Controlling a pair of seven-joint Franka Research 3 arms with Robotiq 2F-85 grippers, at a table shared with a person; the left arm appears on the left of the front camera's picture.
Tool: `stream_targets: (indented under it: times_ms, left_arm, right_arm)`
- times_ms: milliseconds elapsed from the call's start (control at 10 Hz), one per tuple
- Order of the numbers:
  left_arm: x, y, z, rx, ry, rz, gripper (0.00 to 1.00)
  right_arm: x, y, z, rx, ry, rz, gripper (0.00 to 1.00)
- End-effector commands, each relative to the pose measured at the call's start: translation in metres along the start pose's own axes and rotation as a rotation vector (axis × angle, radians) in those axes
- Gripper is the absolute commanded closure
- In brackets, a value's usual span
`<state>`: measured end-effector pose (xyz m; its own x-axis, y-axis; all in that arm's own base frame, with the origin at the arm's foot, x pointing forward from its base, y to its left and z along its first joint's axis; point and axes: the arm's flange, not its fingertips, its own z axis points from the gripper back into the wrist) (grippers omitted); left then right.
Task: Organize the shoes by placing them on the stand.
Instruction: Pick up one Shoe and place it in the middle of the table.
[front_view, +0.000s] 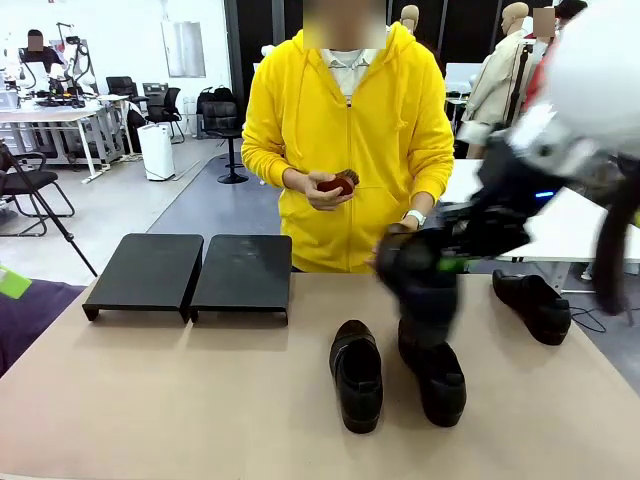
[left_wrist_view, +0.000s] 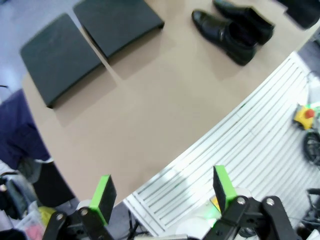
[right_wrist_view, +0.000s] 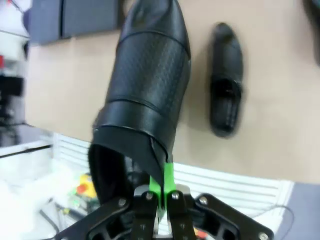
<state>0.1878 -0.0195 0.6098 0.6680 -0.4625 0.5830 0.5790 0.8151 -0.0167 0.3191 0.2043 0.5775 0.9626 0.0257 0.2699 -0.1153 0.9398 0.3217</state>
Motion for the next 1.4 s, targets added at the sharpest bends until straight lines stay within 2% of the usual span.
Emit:
stream_targets:
  times_ms: [0, 100, 300, 400, 500, 700, 800, 1100, 1300]
  left_arm:
    - [0.001, 0.001, 0.0, -0.008, -0.006, -0.005, 0.0]
    - [0.001, 0.001, 0.0, -0.008, -0.006, -0.005, 0.0]
    - [0.001, 0.001, 0.0, -0.008, -0.006, -0.005, 0.0]
    - [0.001, 0.001, 0.0, -0.008, -0.006, -0.005, 0.0]
    - [0.001, 0.001, 0.0, -0.008, -0.006, -0.005, 0.0]
    - [0.001, 0.001, 0.0, -0.008, -0.006, -0.005, 0.0]
    - [0.001, 0.001, 0.0, -0.008, -0.006, -0.005, 0.0]
    - [0.001, 0.001, 0.0, -0.008, -0.006, -0.005, 0.0]
    - [0.001, 0.001, 0.0, -0.008, -0.006, -0.005, 0.0]
  right_arm:
    - [0.04, 0.048, -0.054, 0.044, 0.008, 0.034, 1.0]
    - [0.043, 0.072, -0.086, 0.066, 0.032, 0.057, 1.0]
    - [0.045, 0.094, -0.151, 0.068, 0.014, -0.05, 1.0]
    - [0.046, 0.082, -0.156, 0.078, -0.017, -0.068, 1.0]
    - [0.03, 0.086, -0.14, 0.073, 0.057, 0.033, 1.0]
    - [0.03, 0.086, -0.14, 0.073, 0.057, 0.033, 1.0]
    - [0.037, 0.082, -0.165, 0.076, 0.061, -0.002, 1.0]
    - [0.006, 0.084, -0.228, 0.093, 0.15, 0.052, 1.0]
    - [0.0, 0.079, -0.255, 0.074, 0.202, 0.019, 1.0]
